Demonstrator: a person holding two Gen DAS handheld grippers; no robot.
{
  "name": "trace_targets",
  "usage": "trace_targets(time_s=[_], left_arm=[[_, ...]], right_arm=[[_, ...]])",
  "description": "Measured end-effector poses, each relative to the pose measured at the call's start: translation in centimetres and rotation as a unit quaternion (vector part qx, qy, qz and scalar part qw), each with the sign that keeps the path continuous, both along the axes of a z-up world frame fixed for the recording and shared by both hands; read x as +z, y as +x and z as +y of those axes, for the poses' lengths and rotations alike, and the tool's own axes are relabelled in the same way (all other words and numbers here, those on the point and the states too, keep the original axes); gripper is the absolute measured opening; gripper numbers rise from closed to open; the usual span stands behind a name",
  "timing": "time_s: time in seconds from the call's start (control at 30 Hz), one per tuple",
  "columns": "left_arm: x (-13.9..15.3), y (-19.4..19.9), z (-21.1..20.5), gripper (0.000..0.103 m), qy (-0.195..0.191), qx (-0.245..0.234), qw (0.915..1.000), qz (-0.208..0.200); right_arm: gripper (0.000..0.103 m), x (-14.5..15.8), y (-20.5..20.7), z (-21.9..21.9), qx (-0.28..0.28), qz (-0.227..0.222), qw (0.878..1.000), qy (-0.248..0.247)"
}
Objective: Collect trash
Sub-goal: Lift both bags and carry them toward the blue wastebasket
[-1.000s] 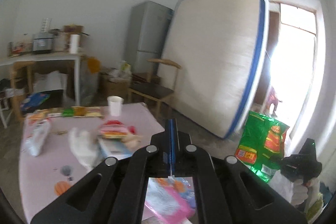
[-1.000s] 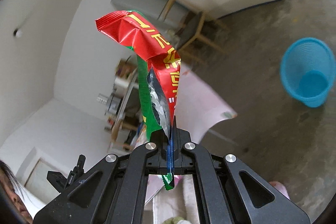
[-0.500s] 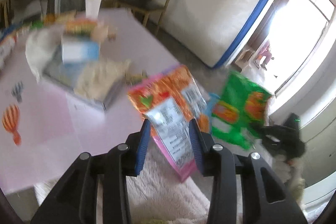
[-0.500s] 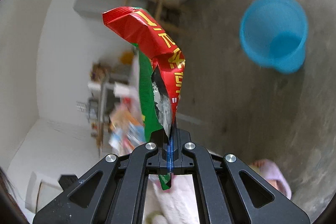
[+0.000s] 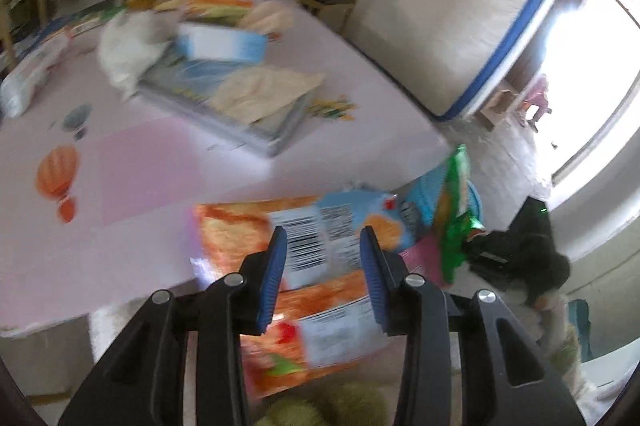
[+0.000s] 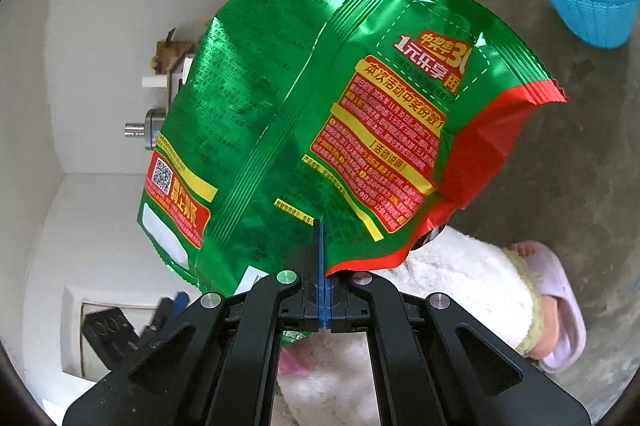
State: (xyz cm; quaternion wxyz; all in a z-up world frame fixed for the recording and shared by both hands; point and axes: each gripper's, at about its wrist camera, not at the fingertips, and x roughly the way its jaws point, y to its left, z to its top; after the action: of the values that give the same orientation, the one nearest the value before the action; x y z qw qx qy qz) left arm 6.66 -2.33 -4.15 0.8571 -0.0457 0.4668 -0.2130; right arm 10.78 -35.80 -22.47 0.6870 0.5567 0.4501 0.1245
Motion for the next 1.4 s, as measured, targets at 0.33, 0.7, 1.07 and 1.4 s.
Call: trace_targets(time_s=[0.33, 0.7, 1.07, 1.4], left_arm=[[-4.2, -1.8, 8.0, 0.049, -0.023, 0.092, 0.9907, 0.098], [-6.5, 0.1, 8.6, 0.065, -0.102, 0.088, 0.9836, 0.120], [-7.5, 0.5, 7.5, 0.065, -0.201, 0.019, 0.9683, 0.147], [-5.7, -0.4, 6.7, 0.028, -0.216, -0.002, 0.9690, 0.120]], right_arm=[[0.000, 0.4, -0.6, -0.1, 0.008, 0.001, 1.000, -0.008], [0.000, 1.9, 0.0, 0.8, 0.013, 0.005, 1.000, -0.024], [0.000, 2.7, 0.4, 1.4, 0.015, 0.009, 0.999, -0.033], [0.000, 2.9, 0.0, 0.8, 0.004, 0.007, 1.000, -0.027]])
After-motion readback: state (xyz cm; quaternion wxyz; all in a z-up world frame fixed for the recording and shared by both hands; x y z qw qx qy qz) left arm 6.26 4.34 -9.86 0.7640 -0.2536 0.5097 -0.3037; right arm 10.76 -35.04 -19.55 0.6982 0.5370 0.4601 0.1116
